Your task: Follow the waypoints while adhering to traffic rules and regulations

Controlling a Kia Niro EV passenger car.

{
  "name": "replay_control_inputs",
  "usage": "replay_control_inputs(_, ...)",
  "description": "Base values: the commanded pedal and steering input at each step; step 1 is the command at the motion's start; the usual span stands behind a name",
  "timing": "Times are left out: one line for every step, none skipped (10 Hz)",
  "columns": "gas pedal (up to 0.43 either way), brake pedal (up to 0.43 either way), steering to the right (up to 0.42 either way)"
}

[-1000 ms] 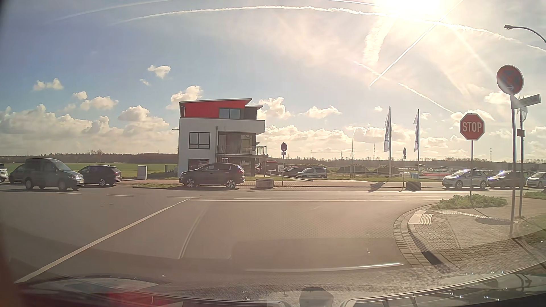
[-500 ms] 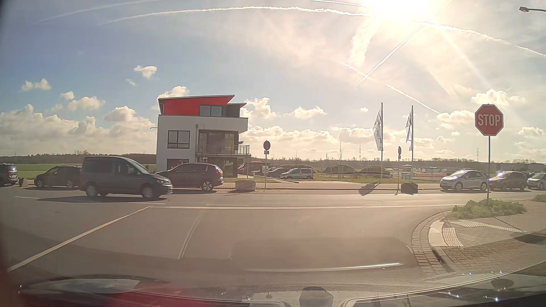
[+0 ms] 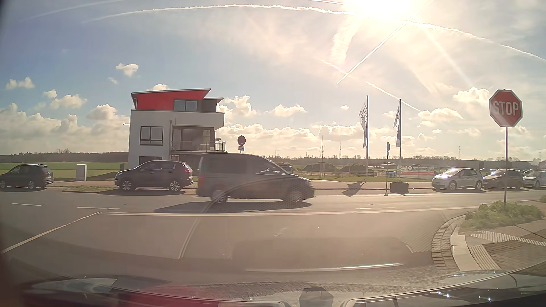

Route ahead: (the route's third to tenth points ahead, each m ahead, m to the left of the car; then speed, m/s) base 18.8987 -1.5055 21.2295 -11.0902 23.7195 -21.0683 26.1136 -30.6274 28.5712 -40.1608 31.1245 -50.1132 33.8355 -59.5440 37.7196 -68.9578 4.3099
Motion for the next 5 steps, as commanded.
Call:
replay_control_inputs(0.000, 0.061, 0.139)
replay_control_inputs(0.000, 0.073, 0.145)
replay_control_inputs(0.000, 0.091, 0.147)
replay_control_inputs(0.000, 0.104, 0.149)
replay_control_inputs(0.000, 0.116, 0.152)
